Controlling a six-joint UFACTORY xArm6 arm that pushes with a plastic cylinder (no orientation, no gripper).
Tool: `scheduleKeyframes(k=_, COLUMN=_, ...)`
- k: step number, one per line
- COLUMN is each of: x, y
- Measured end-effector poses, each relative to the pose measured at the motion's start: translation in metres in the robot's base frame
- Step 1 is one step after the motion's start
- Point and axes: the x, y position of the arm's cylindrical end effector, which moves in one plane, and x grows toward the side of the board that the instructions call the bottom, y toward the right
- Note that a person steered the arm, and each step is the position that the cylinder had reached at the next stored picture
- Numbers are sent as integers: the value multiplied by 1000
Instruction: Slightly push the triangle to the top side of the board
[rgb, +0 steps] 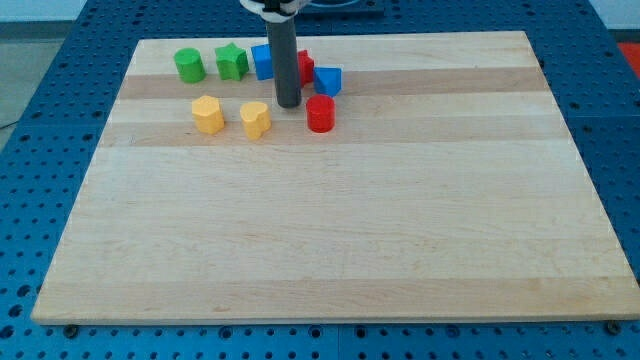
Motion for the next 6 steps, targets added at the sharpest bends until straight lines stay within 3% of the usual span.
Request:
scheduleKeyframes(k=2, x=-10, y=44)
scheduleKeyframes(k=3, x=-31, y=44)
scheduleKeyframes(k=6, x=-40, y=44)
